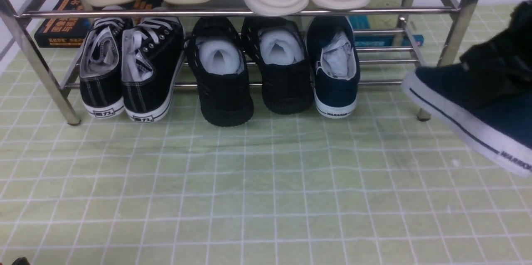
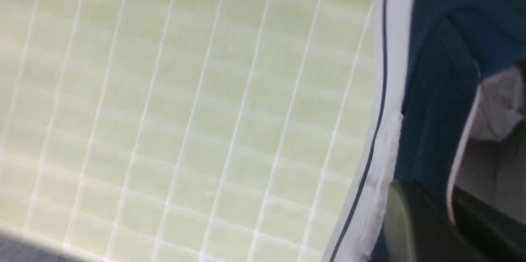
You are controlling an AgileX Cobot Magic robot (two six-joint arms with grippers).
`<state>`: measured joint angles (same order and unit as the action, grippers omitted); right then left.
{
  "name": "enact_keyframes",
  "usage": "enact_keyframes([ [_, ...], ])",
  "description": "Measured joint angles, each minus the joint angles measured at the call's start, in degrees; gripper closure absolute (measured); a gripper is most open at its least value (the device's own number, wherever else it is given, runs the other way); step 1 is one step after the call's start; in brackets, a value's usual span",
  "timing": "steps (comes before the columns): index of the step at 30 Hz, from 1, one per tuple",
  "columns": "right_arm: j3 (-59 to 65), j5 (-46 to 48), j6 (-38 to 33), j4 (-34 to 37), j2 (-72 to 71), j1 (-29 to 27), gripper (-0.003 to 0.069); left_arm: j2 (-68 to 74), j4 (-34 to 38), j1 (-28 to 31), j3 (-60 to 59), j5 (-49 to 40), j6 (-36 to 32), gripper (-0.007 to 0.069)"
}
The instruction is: Take the shoes off the shelf with your hand from the green coffee tablecloth.
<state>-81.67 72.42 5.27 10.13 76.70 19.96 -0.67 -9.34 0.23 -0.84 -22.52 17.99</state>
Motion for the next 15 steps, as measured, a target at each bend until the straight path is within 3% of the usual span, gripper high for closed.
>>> enact_keyframes([
  [4, 3.52, -0.13, 1.4, 0.11, -2.35, 4.46, 0.0632, 0.0, 0.0, 0.0, 0.0, 0.0, 0.0, 0.0382],
  [6, 6.47, -0.34, 3.89, 0.0, -3.01, 9.44, 0.0632, 0.0, 0.0, 0.0, 0.0, 0.0, 0.0, 0.0382],
  [7, 8.83, -1.19, 6.69, -0.48, -2.93, 14.67, 0.0632, 0.0, 0.0, 0.0, 0.0, 0.0, 0.0, 0.0382],
  [8, 9.43, -1.19, 7.09, -0.59, -2.83, 15.27, 0.0632, 0.0, 0.0, 0.0, 0.0, 0.0, 0.0, 0.0382],
  [10, 12.34, -5.78, 13.79, -2.32, -1.12, 23.34, 0.0632, 0.0, 0.0, 0.0, 0.0, 0.0, 0.0, 0.0382],
  [12, 12.96, -7.73, 17.08, -3.86, 0.07, 25.85, 0.0632, 0.0, 0.0, 0.0, 0.0, 0.0, 0.0, 0.0382],
  [15, 13.11, -14.77, 26.86, -12.12, 3.94, 32.02, 0.0632, 0.0, 0.0, 0.0, 0.0, 0.0, 0.0, 0.0382],
])
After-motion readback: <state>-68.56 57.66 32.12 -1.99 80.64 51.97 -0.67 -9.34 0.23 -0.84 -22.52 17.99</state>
